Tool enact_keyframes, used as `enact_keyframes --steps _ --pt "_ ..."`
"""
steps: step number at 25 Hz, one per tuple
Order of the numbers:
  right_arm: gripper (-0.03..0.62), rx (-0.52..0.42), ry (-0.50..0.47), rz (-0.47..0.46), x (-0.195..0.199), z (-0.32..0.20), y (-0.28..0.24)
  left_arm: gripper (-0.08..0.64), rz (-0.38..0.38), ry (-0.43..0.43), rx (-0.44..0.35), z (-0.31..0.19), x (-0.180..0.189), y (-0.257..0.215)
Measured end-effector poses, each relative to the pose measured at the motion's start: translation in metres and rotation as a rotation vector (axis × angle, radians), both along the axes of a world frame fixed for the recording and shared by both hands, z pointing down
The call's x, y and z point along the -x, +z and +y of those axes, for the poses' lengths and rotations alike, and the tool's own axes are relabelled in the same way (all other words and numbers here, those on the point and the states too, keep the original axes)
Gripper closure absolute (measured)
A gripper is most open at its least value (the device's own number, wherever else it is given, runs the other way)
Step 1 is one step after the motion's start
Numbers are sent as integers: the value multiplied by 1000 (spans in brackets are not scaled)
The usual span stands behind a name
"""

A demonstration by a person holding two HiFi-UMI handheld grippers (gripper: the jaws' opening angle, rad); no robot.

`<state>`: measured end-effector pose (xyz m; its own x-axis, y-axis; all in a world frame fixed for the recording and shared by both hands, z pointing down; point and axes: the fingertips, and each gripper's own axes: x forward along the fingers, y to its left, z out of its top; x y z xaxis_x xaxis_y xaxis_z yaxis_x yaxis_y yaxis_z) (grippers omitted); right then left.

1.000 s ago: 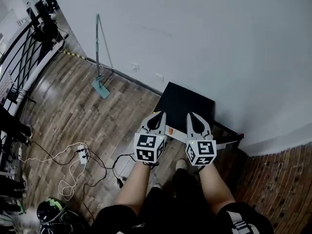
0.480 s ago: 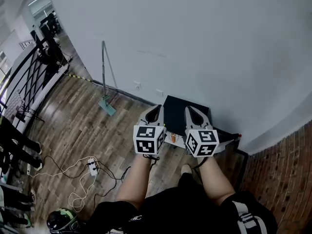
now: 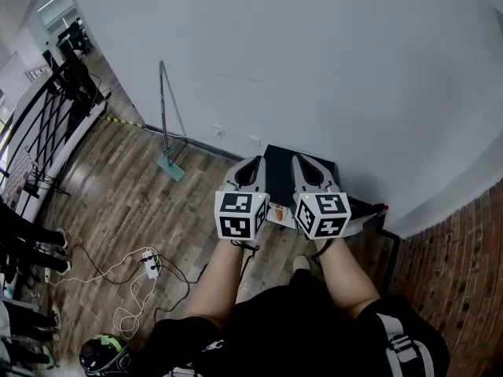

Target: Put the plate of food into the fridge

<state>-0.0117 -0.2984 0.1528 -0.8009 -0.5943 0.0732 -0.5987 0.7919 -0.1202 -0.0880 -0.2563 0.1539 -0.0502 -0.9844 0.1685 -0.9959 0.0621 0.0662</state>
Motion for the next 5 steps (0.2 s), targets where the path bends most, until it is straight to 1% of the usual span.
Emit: enact_keyframes --steps 5 --pt "580 -6 -13 -3 14 -1 -4 563 -18 -4 -13 -1 12 -9"
